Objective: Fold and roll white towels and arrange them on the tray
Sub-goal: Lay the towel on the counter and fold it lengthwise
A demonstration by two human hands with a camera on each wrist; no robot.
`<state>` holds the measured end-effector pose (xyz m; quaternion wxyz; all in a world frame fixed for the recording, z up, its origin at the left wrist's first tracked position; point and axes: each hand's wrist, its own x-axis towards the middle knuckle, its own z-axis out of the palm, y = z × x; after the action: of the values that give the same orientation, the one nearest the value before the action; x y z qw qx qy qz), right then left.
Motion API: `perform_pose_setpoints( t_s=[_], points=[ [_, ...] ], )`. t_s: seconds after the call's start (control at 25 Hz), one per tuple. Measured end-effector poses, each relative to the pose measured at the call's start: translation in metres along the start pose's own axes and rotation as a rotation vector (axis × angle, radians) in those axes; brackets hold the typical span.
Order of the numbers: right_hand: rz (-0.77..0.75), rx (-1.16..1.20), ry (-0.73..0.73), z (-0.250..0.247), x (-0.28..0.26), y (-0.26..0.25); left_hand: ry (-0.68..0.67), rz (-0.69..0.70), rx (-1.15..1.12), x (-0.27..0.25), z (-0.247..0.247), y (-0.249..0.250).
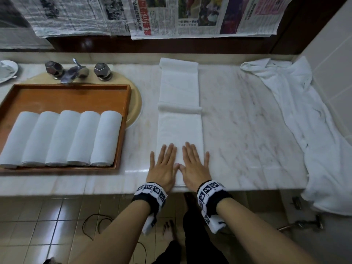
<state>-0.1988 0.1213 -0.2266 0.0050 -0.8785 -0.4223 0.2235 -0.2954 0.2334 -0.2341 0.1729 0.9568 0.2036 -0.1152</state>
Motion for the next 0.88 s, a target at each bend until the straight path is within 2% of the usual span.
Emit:
perform_pose_setpoints(
  t_s=[0.16, 0.36, 0.48, 0.56, 0.64, 0.68, 0.8, 0.84, 0.88],
  points=[
    [0.067, -0.016, 0.086, 0.009, -0.014, 0.035, 0.034, -0.096, 0.022, -0.011, 0.006, -0.018],
    [0.09, -0.024, 0.078, 0.008, -0.017, 0.04, 0.017, -0.135, 0.01, -0.017, 0.005, -0.022],
    [0.167, -0.009, 0.028, 0.005, -0.018, 0.048, -0.019, -0.152, 0.013, -0.022, 0.0, -0.03],
    [0.237, 0.029, 0.001, -0.004, -0.014, 0.049, -0.052, -0.237, -0.028, -0.018, -0.006, -0.026],
    [0.204, 0.054, 0.013, -0.013, -0.01, 0.044, -0.012, -0.311, -0.108, -0.006, -0.016, -0.01],
    [0.148, 0.037, 0.01, -0.015, -0.01, 0.041, 0.004, -0.273, -0.138, 0.003, -0.02, 0.0],
    [0.07, -0.017, -0.059, -0.013, -0.009, 0.036, -0.075, 0.014, -0.091, 0.016, -0.021, 0.018],
    [0.08, -0.033, -0.065, -0.011, -0.009, 0.037, -0.103, 0.039, -0.032, 0.015, -0.017, 0.013],
    [0.086, -0.046, -0.073, -0.011, -0.008, 0.039, -0.102, -0.008, -0.01, 0.013, -0.015, 0.002]
  ],
)
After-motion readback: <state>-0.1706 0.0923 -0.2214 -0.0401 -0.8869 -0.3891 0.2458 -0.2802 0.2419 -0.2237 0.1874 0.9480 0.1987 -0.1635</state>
